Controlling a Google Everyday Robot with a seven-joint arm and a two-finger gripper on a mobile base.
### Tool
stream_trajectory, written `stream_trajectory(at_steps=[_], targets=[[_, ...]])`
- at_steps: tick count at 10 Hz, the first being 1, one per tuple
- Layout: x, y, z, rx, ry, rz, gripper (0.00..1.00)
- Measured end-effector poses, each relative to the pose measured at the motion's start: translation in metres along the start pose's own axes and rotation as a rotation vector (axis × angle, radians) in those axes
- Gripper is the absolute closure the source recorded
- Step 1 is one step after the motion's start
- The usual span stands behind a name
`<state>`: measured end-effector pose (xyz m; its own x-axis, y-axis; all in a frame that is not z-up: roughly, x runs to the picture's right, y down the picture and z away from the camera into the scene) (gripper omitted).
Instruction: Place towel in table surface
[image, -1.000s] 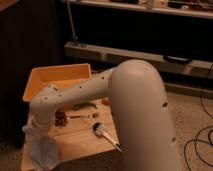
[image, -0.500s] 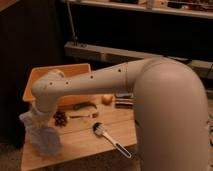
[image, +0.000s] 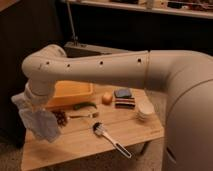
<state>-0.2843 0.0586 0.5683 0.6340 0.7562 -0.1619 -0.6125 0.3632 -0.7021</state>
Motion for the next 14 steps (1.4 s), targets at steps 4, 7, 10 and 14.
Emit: stream_trajectory(at_steps=[4,7,10,14], targets=[[-0.012,-0.001,-0.009,0.008,-0.022,-0.021,1.00],[-0.002,-0.008,0.033,-0.036,0.015,-0.020,1.00],[0.017,-0.015,0.102,-0.106,0.086,-0.021,1.00],[0.048,0.003,0.176,-0.224,0.184,-0.058,1.00]])
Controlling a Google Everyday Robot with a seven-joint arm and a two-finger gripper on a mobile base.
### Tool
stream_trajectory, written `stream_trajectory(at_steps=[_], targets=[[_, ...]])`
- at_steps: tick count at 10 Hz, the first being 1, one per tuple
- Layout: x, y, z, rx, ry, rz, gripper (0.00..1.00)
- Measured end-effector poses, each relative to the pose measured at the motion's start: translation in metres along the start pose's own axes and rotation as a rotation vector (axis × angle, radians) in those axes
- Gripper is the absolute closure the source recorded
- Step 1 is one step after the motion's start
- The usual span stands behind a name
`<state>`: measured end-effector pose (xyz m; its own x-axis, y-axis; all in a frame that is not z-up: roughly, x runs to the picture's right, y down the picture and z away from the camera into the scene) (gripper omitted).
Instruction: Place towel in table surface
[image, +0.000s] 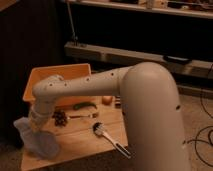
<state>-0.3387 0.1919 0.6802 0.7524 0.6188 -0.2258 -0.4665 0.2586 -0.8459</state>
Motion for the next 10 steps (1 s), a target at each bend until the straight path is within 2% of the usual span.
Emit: stream_trajectory(at_steps=[1,3,4,6,8,9,10], targets=[[0.004,0.003,0.012,-0.021,0.022,-0.004,1.00],[0.011,0.000,0.029,-0.030,0.054,0.003,1.00],[0.015,-0.004,0.041,-0.024,0.067,0.014,1.00],[0.026,-0.017,0.061,0.024,0.078,0.055,1.00],[0.033,-0.028,0.067,0.046,0.082,0.105,0.99],[0.034,-0.031,0.070,0.048,0.086,0.134,0.94],[0.035,-0.034,0.075,0.049,0.093,0.165,0.84]])
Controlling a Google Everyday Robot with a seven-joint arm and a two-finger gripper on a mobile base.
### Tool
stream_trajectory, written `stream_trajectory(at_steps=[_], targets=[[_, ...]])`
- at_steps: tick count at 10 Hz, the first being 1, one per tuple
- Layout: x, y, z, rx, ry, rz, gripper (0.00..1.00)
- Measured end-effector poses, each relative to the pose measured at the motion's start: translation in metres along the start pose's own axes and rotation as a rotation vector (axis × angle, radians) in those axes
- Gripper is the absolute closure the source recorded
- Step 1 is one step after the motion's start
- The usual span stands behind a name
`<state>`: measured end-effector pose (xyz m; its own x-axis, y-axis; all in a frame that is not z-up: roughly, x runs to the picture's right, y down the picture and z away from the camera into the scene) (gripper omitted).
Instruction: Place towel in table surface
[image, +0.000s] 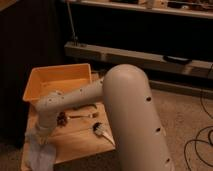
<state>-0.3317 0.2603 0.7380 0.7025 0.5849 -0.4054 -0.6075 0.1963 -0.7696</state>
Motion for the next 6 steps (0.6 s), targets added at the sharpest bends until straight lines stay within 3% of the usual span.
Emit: stream_trajectory(at_steps=[6], targets=[[-0.0044,-0.0040,0.0075,-0.029,-0.006,0.081,0.24]])
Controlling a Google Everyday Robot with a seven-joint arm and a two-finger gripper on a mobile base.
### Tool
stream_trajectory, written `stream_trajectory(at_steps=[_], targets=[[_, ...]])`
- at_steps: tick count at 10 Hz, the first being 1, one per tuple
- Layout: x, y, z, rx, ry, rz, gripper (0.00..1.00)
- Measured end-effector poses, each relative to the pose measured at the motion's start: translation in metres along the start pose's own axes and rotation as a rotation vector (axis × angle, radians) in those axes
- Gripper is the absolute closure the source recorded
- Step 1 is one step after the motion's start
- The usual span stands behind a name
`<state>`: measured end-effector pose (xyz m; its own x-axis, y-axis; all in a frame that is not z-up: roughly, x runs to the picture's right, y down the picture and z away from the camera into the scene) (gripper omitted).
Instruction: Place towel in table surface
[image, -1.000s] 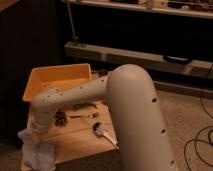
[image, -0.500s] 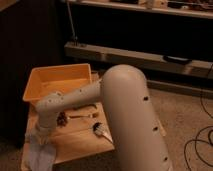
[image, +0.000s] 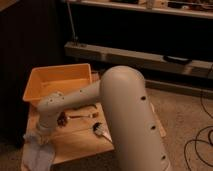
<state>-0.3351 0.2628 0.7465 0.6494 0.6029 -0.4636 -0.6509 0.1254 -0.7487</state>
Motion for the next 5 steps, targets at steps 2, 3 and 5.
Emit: stream_trajectory(at_steps=[2,3,5], targets=[[-0.001,0.001,-0.004,0.002,-0.008,0.012,0.20],[0.000,0.001,-0.007,0.022,-0.015,0.041,0.20],[0.002,-0.006,-0.013,0.065,-0.024,0.111,0.20]])
